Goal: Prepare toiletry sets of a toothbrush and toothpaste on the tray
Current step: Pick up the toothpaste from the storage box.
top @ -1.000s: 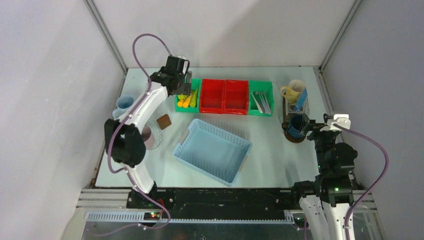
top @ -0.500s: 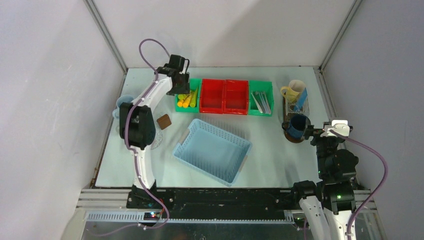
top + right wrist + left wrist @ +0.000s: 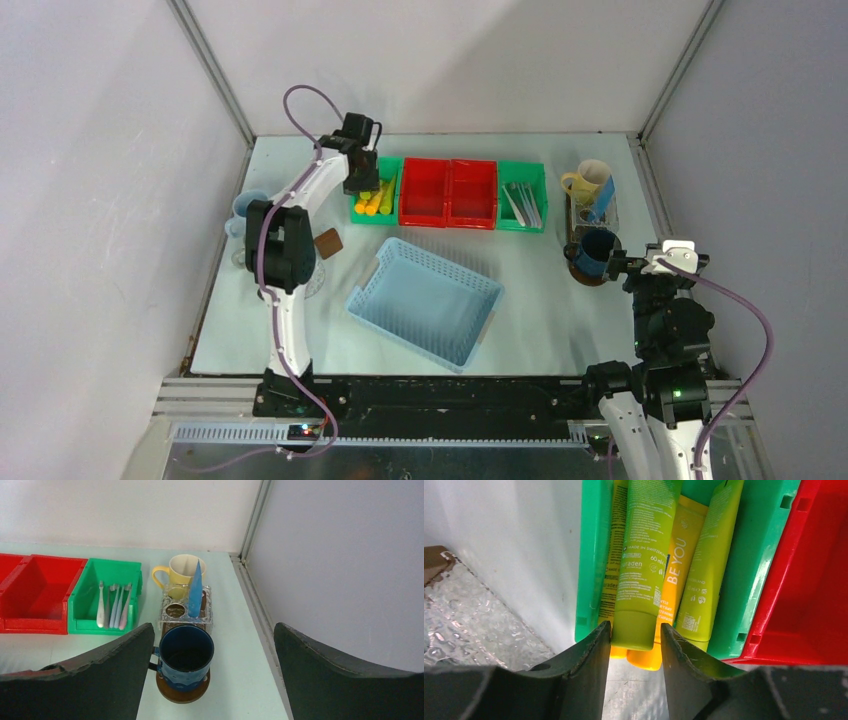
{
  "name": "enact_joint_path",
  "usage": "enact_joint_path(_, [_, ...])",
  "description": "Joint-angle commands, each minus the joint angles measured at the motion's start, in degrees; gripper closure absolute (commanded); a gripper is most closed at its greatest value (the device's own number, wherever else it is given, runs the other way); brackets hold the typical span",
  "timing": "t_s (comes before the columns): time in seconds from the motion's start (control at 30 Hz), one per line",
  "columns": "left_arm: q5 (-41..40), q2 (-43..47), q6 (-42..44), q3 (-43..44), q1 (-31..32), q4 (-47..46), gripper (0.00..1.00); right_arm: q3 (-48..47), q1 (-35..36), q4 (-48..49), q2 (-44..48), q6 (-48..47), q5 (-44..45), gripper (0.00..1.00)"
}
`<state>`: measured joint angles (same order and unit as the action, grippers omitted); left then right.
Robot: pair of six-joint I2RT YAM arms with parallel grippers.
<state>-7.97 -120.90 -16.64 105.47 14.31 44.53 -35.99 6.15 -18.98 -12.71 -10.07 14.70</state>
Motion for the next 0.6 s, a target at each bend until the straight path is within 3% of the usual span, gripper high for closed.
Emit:
enact_joint_path(0.0, [2.5,-0.3,-1.9,2.4,-0.3,0.1,0.54,0.3,0.3,1.2,0.6,-1.0,1.7,0.08])
enact_joint_path(0.37, [2.2,-2.2,-2.9,2.7,-0.3,-1.2,0.48,0.5,0.5,1.2,0.8,-1.0,1.6,0.08])
enact_joint_path(0.57, [2.2,-3.5,-2.6,3.3,-0.3,-1.0,0.53,0.5,0.5,0.7,1.0,-0.7,1.5,0.08])
